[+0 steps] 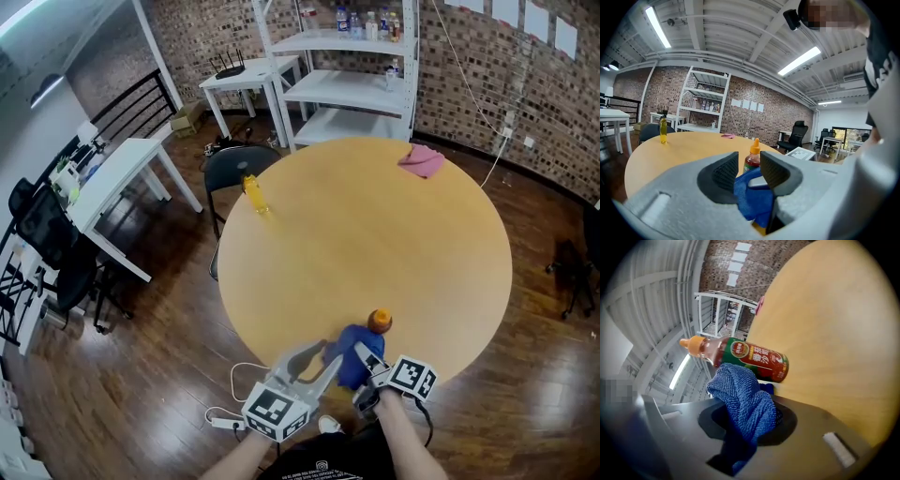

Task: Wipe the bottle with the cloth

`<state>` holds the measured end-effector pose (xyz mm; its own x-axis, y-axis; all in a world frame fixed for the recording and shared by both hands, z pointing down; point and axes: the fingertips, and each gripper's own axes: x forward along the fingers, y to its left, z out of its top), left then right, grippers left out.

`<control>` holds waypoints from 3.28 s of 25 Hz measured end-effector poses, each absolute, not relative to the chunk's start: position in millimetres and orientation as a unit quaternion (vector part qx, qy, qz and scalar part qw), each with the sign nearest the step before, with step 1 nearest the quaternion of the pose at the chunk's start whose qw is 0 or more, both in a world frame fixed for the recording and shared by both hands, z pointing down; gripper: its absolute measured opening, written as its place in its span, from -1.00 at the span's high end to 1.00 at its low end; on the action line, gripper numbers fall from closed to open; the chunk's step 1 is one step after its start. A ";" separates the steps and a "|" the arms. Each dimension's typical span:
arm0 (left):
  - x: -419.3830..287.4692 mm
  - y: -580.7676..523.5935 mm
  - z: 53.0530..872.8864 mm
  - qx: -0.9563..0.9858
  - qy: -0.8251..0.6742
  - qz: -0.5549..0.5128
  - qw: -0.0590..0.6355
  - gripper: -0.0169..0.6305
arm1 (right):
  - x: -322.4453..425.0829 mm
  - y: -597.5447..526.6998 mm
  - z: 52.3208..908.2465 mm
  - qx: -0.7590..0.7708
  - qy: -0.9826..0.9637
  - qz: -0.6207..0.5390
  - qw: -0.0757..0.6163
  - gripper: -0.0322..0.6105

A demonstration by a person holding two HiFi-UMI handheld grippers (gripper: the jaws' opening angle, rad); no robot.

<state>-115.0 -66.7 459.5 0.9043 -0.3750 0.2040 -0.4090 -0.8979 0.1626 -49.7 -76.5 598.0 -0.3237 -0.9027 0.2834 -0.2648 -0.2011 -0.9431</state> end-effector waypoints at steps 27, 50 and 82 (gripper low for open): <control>-110.3 -62.0 447.8 0.973 -0.191 0.049 0.119 0.49 | -66.8 -58.2 504.5 -0.538 0.721 -0.392 0.192 0.60; -111.5 -12.2 414.1 0.961 -0.233 0.015 0.148 0.49 | -79.9 -7.9 403.3 -0.574 0.816 -0.040 -0.055 0.58; -38.2 113.7 400.7 0.933 -0.342 0.032 0.112 0.94 | -1.1 112.0 391.2 -0.556 0.830 -0.046 -0.026 0.61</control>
